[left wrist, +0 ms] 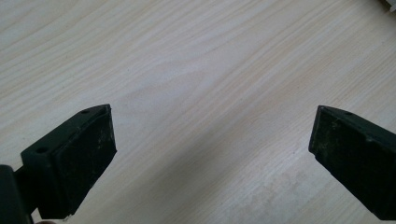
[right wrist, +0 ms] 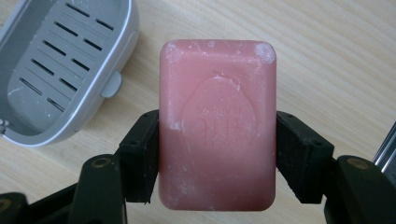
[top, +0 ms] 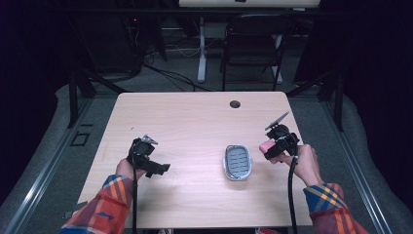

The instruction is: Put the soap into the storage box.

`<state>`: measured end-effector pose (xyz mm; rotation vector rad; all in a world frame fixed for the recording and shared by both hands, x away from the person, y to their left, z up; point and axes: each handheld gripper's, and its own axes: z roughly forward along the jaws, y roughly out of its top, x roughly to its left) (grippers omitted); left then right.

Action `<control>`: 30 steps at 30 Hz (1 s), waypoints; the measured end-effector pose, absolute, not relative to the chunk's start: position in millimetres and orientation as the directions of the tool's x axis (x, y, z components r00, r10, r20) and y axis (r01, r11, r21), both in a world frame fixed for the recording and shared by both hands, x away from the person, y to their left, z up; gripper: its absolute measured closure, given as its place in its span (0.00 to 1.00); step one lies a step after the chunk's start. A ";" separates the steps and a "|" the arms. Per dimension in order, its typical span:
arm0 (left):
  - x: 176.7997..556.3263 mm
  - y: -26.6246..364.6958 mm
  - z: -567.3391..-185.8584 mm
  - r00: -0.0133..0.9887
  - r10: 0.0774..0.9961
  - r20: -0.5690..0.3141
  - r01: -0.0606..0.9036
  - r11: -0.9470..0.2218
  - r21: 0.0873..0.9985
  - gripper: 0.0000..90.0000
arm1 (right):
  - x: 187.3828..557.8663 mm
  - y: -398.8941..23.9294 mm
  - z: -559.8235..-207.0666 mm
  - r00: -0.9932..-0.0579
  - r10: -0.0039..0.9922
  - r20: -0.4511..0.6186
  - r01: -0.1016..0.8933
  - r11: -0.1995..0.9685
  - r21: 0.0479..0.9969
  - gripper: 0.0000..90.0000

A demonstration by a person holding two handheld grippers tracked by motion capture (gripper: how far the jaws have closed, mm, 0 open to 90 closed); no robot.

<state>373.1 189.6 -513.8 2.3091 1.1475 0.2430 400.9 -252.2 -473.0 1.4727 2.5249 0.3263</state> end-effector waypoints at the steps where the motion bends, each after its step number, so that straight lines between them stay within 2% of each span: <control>1: 373.1 189.6 -513.9 0.618 0.783 -0.074 0.682 -0.487 0.546 0.01 | 401.1 -251.7 -472.1 -0.485 0.872 -0.063 0.827 0.481 0.290 0.41; 13: 373.1 189.7 -513.9 0.618 0.783 -0.075 0.682 -0.486 0.546 0.01 | 404.5 -240.5 -462.1 -0.494 0.867 -0.063 0.811 0.486 0.326 0.41; 30: 373.5 190.0 -514.3 0.620 0.781 -0.078 0.682 -0.487 0.545 0.01 | 407.5 -223.4 -457.7 -0.537 0.841 -0.059 0.796 0.529 0.294 0.41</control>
